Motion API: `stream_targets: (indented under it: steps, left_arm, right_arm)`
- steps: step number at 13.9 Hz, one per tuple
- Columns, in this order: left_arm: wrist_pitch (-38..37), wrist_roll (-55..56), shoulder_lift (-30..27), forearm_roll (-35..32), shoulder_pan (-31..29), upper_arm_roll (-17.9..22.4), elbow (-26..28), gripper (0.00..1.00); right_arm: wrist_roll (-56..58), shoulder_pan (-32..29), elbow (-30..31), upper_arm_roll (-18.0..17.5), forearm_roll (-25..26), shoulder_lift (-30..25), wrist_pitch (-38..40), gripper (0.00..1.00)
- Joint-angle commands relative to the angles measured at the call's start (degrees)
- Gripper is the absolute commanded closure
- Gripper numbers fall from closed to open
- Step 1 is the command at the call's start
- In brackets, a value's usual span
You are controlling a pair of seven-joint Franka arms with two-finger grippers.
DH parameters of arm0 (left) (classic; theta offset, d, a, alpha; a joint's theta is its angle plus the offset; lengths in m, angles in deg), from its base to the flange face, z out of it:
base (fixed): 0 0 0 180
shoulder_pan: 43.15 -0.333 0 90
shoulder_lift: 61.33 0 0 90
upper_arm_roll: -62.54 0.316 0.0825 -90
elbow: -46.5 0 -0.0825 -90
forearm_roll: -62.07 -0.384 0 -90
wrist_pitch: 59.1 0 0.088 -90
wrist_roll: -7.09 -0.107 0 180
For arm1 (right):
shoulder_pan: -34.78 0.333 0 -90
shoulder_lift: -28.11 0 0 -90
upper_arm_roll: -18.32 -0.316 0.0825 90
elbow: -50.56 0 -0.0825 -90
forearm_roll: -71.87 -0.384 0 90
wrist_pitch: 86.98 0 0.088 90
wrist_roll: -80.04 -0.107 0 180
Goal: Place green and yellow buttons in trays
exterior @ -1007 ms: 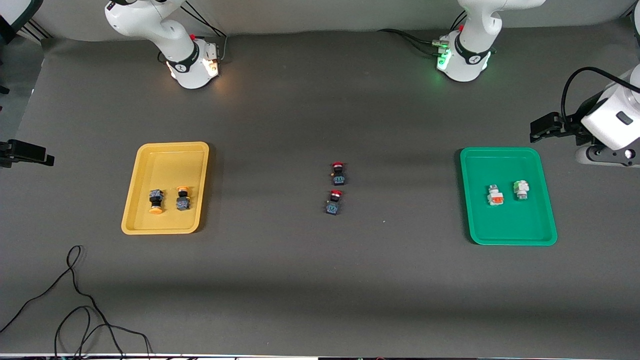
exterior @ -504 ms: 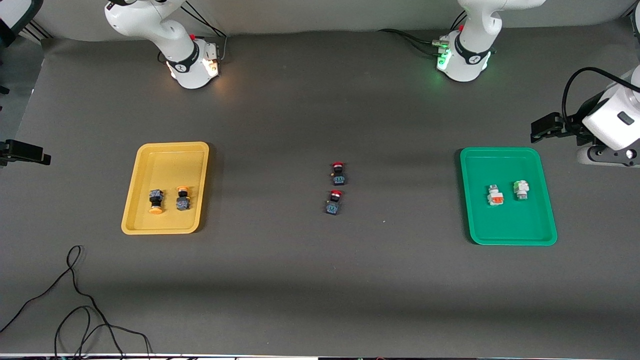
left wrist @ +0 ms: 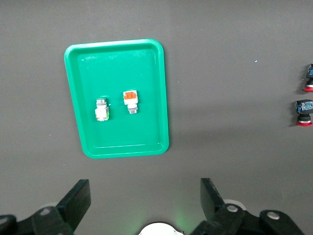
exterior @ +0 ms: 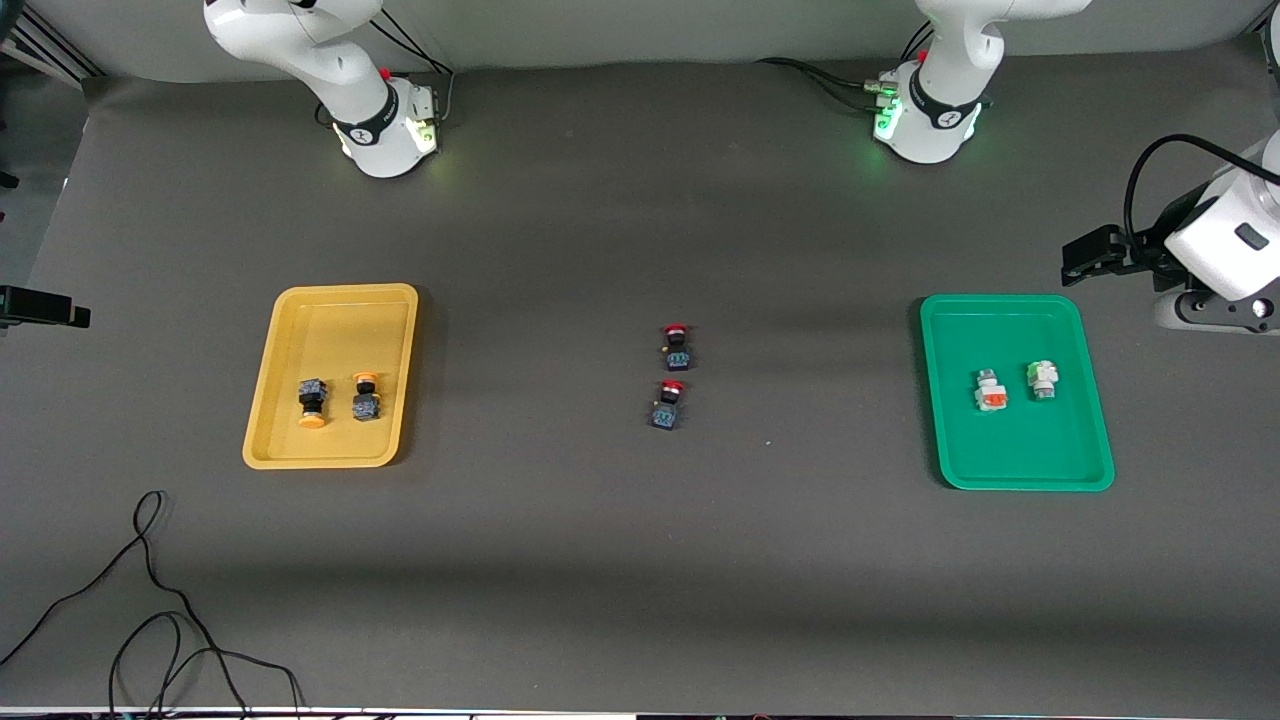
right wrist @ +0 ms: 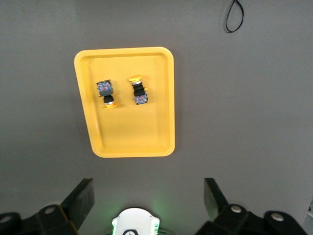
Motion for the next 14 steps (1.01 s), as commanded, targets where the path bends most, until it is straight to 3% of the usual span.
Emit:
stream_targets:
  steps: [1,4,11,14]
  left_arm:
    - [0.5,-0.5,-0.4,-0.8,0.6,0.4,0.0,0.00]
    - [0.5,-0.5,-0.4,-0.8,0.5,0.4,0.0,0.00]
    - [0.5,-0.5,-0.4,-0.8,0.5,0.3,0.0,0.00]
    - [0.5,-0.5,-0.4,-0.8,0.6,0.3,0.0,0.00]
  right_arm:
    - [-4.1,-7.5,0.3,-10.5,3.1,-3.4,1.0,0.00]
    - [-6.5,-10.9,3.7,-16.6,5.7,-6.1,0.3,0.01]
    - [-6.7,-14.2,20.4,-21.1,7.5,-17.3,-11.7,0.01]
    - [-6.8,-15.8,20.7,-23.8,10.0,-18.4,-13.4,0.00]
